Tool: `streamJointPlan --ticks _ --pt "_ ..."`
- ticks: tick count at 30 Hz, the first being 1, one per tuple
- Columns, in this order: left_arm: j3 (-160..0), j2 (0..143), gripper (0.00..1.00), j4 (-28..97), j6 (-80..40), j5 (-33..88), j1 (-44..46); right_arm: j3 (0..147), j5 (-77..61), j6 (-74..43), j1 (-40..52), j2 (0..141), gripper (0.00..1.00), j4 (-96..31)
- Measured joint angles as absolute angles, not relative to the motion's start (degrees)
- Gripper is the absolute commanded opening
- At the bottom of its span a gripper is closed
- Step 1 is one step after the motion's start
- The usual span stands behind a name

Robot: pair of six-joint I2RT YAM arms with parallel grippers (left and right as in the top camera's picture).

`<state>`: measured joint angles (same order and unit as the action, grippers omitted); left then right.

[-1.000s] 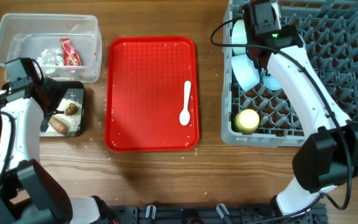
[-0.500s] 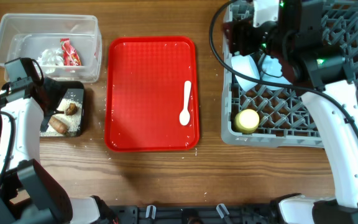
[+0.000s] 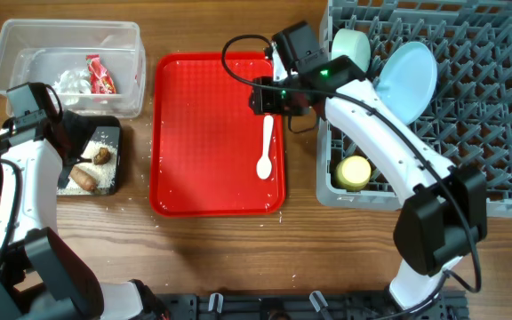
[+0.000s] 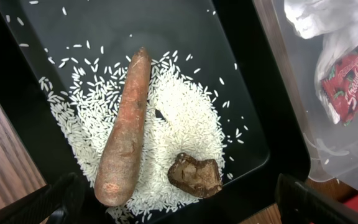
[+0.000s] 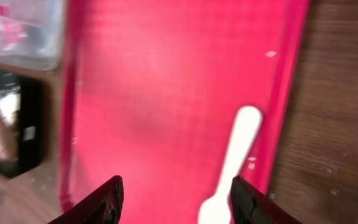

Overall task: Sort waste into correct bins and load items into the dishwasher rack
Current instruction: 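Move the right gripper to the white spoon and grasp its handle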

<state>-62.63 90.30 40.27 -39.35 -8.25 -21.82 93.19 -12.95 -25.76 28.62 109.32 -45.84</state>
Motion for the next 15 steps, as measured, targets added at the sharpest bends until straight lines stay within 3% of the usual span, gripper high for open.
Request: streamJointPlan --ticks 15 --pt "-62.6 90.3 1.00 40.3 -39.4 -8.3 -21.8 93.1 -5.4 -24.7 30.2 114.2 0.57 -48.9"
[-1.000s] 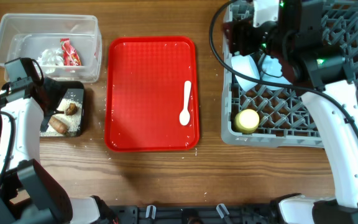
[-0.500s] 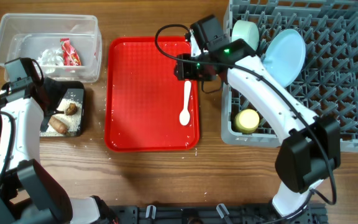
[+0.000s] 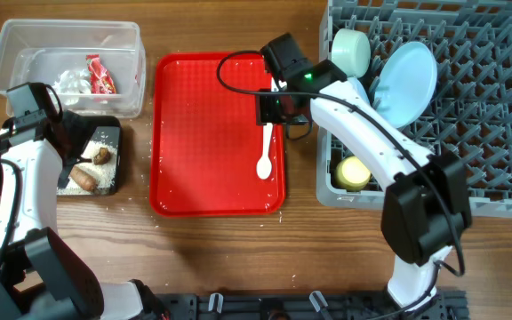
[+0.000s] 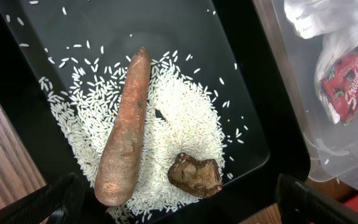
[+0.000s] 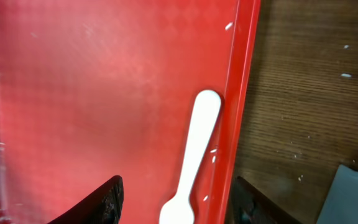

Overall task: Sort waste into correct bins and load items into the dishwasher rack
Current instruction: 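Move the right gripper to the white spoon and grasp its handle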

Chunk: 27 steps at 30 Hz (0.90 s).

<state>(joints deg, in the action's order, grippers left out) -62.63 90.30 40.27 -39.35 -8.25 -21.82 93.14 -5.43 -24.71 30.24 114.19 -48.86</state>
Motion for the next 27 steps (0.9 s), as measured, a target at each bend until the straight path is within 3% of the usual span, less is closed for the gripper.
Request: streamJointPlan --ticks 6,16,19,27 --pt "-62.6 90.3 1.00 40.3 -39.4 -8.3 -21.8 93.1 -6.8 -15.7 30.6 123.5 0.56 -50.2" --pt "-62.6 90.3 1.00 40.3 -39.4 -8.3 -21.8 93.1 -10.1 -8.4 31.3 123.9 0.52 -50.0" --pt "-62.6 90.3 1.00 40.3 -39.4 -8.3 -21.8 93.0 -11.0 -7.8 32.2 123.9 0.45 -50.0" --pt "-62.6 90.3 1.00 40.3 -39.4 -8.3 -21.8 92.8 -10.1 -14.2 32.3 123.9 0.42 -53.1"
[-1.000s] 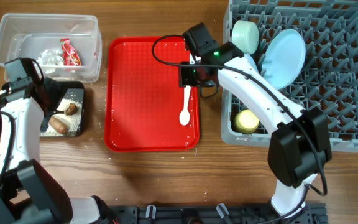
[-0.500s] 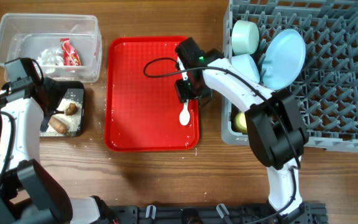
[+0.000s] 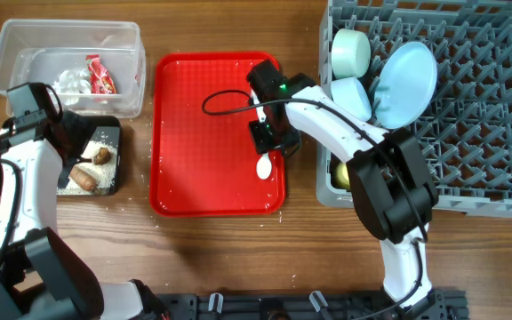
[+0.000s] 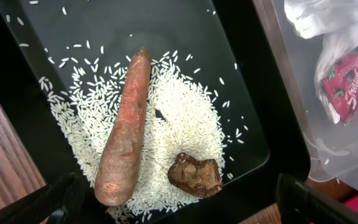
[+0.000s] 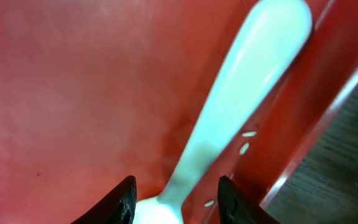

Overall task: Sort waste into correct bins and load items into the dishwasher rack
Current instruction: 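Move the right gripper to the white spoon and grasp its handle, then carry the spoon to the rack and insert it upright with the right gripper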

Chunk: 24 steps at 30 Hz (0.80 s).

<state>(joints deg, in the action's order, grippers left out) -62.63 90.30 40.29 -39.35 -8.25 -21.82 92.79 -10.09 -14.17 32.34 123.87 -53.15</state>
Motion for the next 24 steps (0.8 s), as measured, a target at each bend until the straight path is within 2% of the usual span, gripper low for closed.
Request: streamJointPlan --ticks 2,6,11,14,15,24 --pt "-62.6 90.3 1.00 40.3 -39.4 -8.3 -21.8 92.7 -10.0 -15.4 32.3 123.9 0.35 -53.1" --pt "-62.6 90.3 1.00 40.3 -39.4 -8.3 -21.8 90.2 -9.8 -15.5 32.3 123.9 0.34 -49.3" --pt "-62.6 90.3 1.00 40.3 -39.4 -8.3 -21.8 88.5 -9.5 -14.8 32.3 123.5 0.13 -47.0" --pt "-62.6 90.3 1.00 40.3 -39.4 -8.3 -21.8 88.2 -9.3 -14.1 32.3 123.4 0.09 -46.0" --pt "-62.6 90.3 1.00 40.3 -39.4 -8.3 -21.8 88.2 -9.1 -14.0 32.3 123.4 0.04 -45.6" --pt "-62.6 90.3 1.00 40.3 -39.4 -8.3 -21.8 88.9 -8.7 -11.6 32.3 123.2 0.04 -47.5"
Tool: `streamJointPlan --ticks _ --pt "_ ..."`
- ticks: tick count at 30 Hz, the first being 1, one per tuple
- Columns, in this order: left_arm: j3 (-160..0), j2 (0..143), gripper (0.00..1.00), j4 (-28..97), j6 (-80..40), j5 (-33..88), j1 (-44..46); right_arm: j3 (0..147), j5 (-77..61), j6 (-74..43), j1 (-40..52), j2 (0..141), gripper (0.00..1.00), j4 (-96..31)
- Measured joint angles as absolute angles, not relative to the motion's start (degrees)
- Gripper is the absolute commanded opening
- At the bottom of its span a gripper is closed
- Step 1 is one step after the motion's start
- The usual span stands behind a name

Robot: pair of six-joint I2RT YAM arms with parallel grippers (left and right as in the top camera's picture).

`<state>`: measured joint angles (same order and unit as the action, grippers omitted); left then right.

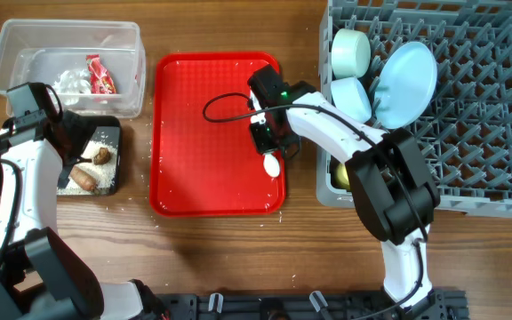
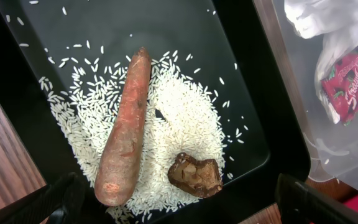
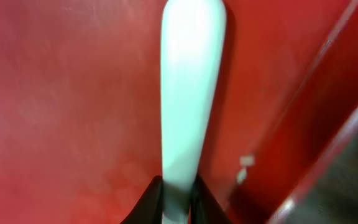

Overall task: Sort waste into correct bins and load items into the dishwasher rack
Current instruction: 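Carry the spoon to the rack and insert it upright with the right gripper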

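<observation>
A white plastic spoon (image 3: pixel 188 87) lies on the red tray (image 1: pixel 198 133) near its right rim, its bowl (image 1: pixel 272 165) showing below the arm. My right gripper (image 3: pixel 178 193) is shut on the spoon's handle, the fingers pinching it from both sides. My left gripper (image 2: pixel 179 208) stands open above the black bin (image 2: pixel 272 124), which holds a carrot (image 2: pixel 124 130), a brown scrap (image 2: pixel 196 175) and spilled rice. The grey dishwasher rack (image 1: pixel 469 107) on the right carries a blue plate (image 1: pixel 407 80), two pale cups and a yellow item.
A clear plastic bin (image 1: pixel 65 62) at the back left holds a red wrapper (image 1: pixel 100 76) and white paper. Loose rice grains lie on the wooden table around the tray. The rack's wall stands close to the tray's right side.
My right gripper was open astride the spoon's handle. Now it is shut on the handle, and the spoon lies straighter in the wrist view. The left arm has not moved.
My right gripper hung open over the tray's back right, the spoon ahead of it. It then stood nearer the spoon, then low with its fingers astride the handle, and now it grips the handle. My left gripper stayed open over the black bin throughout.
</observation>
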<state>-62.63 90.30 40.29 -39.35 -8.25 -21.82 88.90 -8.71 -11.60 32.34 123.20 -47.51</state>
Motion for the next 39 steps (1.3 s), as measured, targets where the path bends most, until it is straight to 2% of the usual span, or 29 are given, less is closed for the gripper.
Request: streamJointPlan --ticks 4,7,12,16,21,23,32,36,37,39 --pt "-62.6 90.3 1.00 40.3 -39.4 -8.3 -21.8 90.2 -7.4 -11.2 32.3 118.9 0.04 -50.3" --pt "-62.6 90.3 1.00 40.3 -39.4 -8.3 -21.8 91.1 -7.2 -11.2 31.6 110.3 0.04 -50.4" --pt "-62.6 90.3 1.00 40.3 -39.4 -8.3 -21.8 92.3 -5.8 -13.1 25.1 96.2 0.04 -52.8" --pt "-62.6 90.3 1.00 40.3 -39.4 -8.3 -21.8 92.3 -1.0 -23.9 11.5 89.2 0.04 -58.7" --pt "-62.6 90.3 1.00 40.3 -39.4 -8.3 -21.8 92.3 4.6 -43.2 -2.0 88.2 0.04 -68.2" --pt "-62.6 90.3 1.00 40.3 -39.4 -8.3 -21.8 91.1 5.6 -49.2 -4.5 88.2 0.04 -68.2" --pt "-62.6 90.3 1.00 40.3 -39.4 -8.3 -21.8 76.6 6.5 -73.0 -4.7 88.4 0.04 -67.2" --pt "-62.6 90.3 1.00 40.3 -39.4 -8.3 -21.8 76.2 6.7 -74.9 -4.7 88.6 0.21 -66.2" --pt "-62.6 90.3 1.00 40.3 -39.4 -8.3 -21.8 76.2 6.7 -75.2 -4.7 88.6 0.31 -66.2" --pt "-62.6 90.3 1.00 40.3 -39.4 -8.3 -21.8 76.2 7.1 -74.5 -4.7 88.6 0.34 -66.2"
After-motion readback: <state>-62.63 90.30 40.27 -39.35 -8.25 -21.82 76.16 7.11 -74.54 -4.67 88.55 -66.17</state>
